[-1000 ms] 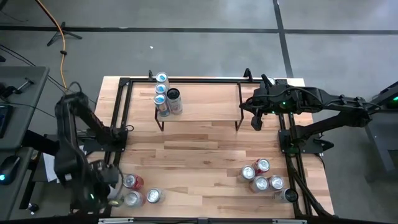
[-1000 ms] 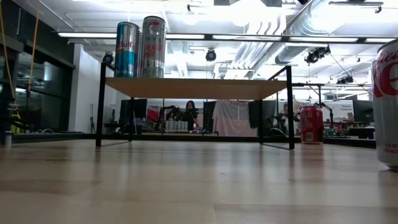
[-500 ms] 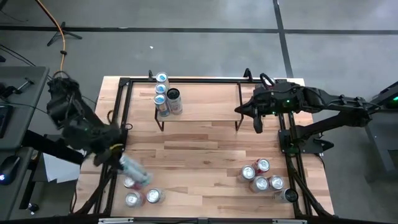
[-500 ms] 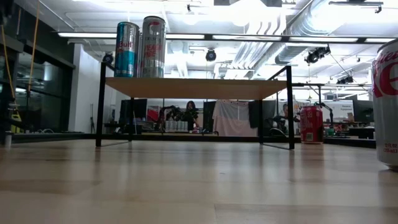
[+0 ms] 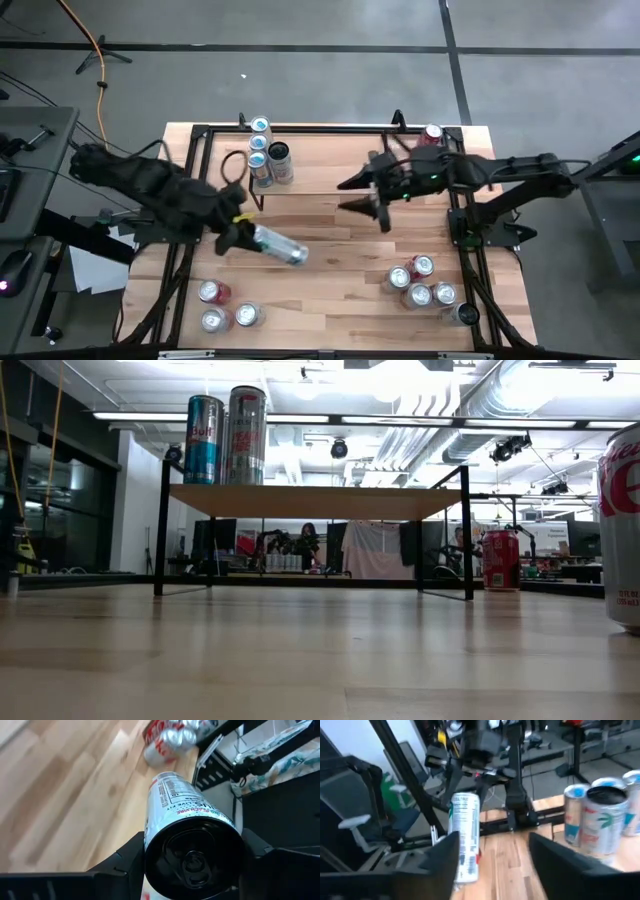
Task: Place canned beverage on shelf
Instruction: Put the left white-pink soda can aligned with the other white-pink soda can on the shelf
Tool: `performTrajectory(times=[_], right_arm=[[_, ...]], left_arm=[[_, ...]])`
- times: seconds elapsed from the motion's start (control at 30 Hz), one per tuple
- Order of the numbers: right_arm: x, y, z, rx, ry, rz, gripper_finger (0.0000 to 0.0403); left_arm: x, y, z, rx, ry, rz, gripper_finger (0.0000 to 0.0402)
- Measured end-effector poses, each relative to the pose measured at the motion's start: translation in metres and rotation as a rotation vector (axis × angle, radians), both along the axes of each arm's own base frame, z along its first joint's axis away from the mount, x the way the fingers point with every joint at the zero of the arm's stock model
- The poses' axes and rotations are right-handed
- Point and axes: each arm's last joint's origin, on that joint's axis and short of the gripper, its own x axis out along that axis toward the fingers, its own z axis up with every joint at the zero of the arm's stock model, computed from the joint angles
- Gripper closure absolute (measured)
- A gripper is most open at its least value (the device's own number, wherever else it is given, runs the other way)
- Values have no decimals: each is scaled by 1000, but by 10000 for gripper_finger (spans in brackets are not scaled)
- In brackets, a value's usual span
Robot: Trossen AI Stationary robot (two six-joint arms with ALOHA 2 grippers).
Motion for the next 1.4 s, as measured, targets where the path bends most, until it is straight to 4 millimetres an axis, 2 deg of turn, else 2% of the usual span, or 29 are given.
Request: performTrajectory(times=[0.1,0.2,0.47,0.67,0.83,1.03,1.23,1.4], right_arm=[[17,7,-5,-22,50,18,110],[32,11,-14,-69,119,34,84],[67,19,-50,-69,255,116,78],[84,21,-71,-73,302,117,78],[92,23,-84,-70,342,135,78],[93,23,-85,-65,346,129,94],[92,22,-85,-82,351,107,168],[91,22,-86,-95,364,123,170]], left_arm=[[16,6,-3,56,-22,-12,247],[29,11,-8,110,-24,-19,247],[55,16,-18,246,-56,-46,247],[69,19,-27,308,-39,-64,247],[78,21,-27,347,-83,-63,247],[79,24,-26,354,-90,-61,247],[79,24,-26,362,-93,-66,243],[80,24,-24,379,-122,-74,150]])
